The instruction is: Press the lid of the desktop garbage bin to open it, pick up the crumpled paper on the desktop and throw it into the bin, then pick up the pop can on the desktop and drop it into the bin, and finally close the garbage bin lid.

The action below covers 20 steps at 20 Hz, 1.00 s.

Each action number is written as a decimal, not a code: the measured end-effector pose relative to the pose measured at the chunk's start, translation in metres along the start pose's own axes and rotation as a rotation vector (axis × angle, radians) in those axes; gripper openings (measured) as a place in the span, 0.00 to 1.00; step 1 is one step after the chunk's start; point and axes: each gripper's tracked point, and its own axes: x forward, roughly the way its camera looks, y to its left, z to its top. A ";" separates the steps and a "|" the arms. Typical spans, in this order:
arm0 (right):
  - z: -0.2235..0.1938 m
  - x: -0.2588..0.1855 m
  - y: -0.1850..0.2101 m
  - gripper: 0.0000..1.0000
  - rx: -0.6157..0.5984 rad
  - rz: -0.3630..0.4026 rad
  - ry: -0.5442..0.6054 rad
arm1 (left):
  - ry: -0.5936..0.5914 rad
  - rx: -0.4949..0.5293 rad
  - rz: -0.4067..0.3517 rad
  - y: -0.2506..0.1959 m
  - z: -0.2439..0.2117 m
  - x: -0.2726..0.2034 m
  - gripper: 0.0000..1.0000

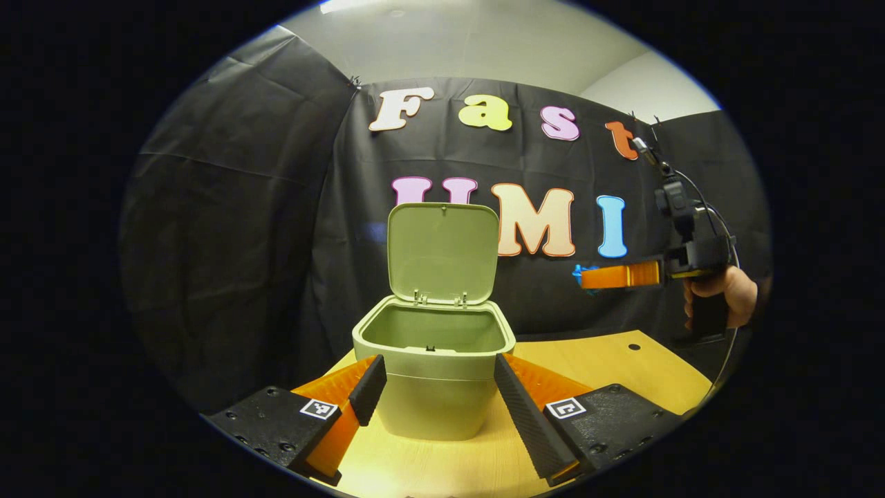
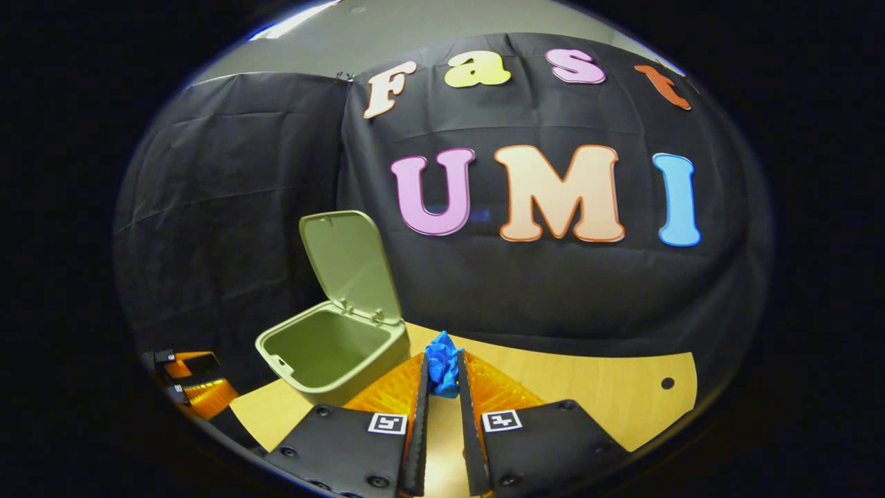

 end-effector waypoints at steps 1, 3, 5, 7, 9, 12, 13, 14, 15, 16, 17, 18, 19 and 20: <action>0.003 0.006 0.015 0.25 -0.004 0.026 -0.002 | -0.002 -0.007 0.002 0.004 -0.001 -0.002 0.92; 0.012 0.023 0.046 0.25 -0.003 0.093 0.000 | -0.013 -0.008 0.012 0.012 0.001 -0.005 0.93; 0.014 0.037 0.072 0.22 -0.022 0.138 0.006 | -0.016 0.008 0.014 0.020 0.001 -0.008 0.92; 0.014 0.056 0.096 0.25 -0.040 0.177 0.011 | -0.019 0.026 0.018 0.029 0.002 -0.012 0.92; 0.004 0.073 0.116 0.25 -0.034 0.210 0.045 | -0.033 0.036 0.032 0.040 0.005 -0.016 0.92; -0.016 0.096 0.135 0.25 -0.028 0.225 0.098 | -0.037 0.044 0.040 0.050 0.006 -0.018 0.93; -0.021 0.104 0.140 0.22 -0.031 0.224 0.112 | -0.036 0.050 0.044 0.054 0.006 -0.019 0.93; -0.025 0.111 0.142 0.25 -0.035 0.218 0.123 | -0.036 0.052 0.046 0.057 0.005 -0.020 0.93; -0.030 0.116 0.144 0.22 -0.039 0.213 0.132 | -0.031 0.051 0.046 0.060 0.004 -0.020 0.93; -0.035 0.120 0.146 0.25 -0.043 0.209 0.144 | -0.026 0.050 0.048 0.062 0.002 -0.020 0.93; -0.038 0.121 0.146 0.29 -0.046 0.207 0.151 | -0.022 0.051 0.052 0.065 0.002 -0.019 0.92; -0.039 0.125 0.148 0.32 -0.046 0.207 0.155 | -0.020 0.053 0.057 0.066 0.001 -0.019 0.93; -0.043 0.127 0.147 0.32 -0.046 0.203 0.159 | -0.023 0.054 0.057 0.066 0.001 -0.020 0.93; -0.043 0.129 0.145 0.32 -0.048 0.193 0.161 | -0.023 0.054 0.054 0.066 0.001 -0.019 0.93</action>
